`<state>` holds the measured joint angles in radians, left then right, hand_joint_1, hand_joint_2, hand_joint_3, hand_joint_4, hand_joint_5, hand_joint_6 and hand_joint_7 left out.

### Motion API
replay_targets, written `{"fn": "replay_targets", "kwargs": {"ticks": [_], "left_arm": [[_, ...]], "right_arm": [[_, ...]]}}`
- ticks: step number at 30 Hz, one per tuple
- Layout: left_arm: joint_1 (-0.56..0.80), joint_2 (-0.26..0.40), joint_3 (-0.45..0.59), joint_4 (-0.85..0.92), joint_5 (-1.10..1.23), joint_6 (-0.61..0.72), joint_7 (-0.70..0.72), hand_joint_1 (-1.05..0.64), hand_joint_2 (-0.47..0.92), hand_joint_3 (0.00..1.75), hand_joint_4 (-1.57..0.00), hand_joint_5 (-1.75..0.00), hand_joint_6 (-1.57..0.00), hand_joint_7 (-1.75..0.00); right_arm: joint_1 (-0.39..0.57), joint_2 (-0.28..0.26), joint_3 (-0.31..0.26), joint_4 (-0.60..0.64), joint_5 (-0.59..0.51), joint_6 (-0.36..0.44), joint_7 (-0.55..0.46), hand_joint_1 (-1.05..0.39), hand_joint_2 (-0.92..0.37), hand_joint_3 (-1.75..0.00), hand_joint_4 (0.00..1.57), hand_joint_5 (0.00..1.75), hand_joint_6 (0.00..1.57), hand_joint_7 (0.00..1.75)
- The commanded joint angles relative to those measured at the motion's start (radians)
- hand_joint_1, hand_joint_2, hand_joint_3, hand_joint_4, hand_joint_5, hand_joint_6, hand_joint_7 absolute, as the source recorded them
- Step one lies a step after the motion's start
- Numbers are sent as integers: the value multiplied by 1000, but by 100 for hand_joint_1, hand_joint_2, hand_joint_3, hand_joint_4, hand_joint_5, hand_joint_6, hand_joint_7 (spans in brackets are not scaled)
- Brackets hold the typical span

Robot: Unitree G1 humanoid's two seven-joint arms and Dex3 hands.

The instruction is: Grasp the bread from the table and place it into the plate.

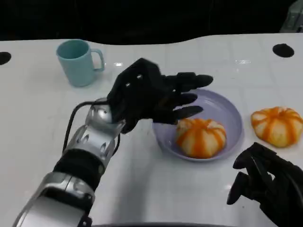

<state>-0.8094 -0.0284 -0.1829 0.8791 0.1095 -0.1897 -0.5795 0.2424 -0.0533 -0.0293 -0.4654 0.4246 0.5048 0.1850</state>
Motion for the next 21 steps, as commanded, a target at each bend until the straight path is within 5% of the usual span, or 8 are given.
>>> {"fn": "replay_targets", "kwargs": {"ticks": [1,3,6,8,10,17,21], "left_arm": [[144,-4,87,-212,-153,94,-23,-72,92,43,-27,-39,-34,-10],[266,-19,146,-384,-261,187,-1,-69,92,39,-23,-83,-47,-14],[381,-36,179,-573,-345,313,56,-66,92,38,-33,-108,-60,-22],[454,-50,205,-690,-407,406,100,-64,92,39,-39,-119,-66,-32],[519,-56,220,-790,-446,475,143,-64,92,40,-47,-132,-58,-71],[683,-69,235,-975,-529,608,240,-62,92,47,-64,-170,-55,-147],[767,-77,255,-1071,-597,689,282,-63,92,46,-68,-174,-48,-167]], "right_arm": [[0,-5,-14,2,9,-1,-2,-43,-92,-39,63,175,47,162],[0,-6,-17,2,12,2,-1,-43,-92,-39,63,175,47,162],[2,-6,-17,-2,13,7,-2,-44,-92,-38,63,175,47,162],[4,-5,-16,-2,13,3,0,-44,-92,-38,63,175,48,162],[5,-5,-16,0,14,-1,4,-44,-92,-39,63,175,48,162],[2,-4,-18,-11,15,17,-6,-43,-92,-39,63,175,48,161],[1,-8,-21,-14,16,27,-7,-44,-92,-38,63,175,49,161]]}}
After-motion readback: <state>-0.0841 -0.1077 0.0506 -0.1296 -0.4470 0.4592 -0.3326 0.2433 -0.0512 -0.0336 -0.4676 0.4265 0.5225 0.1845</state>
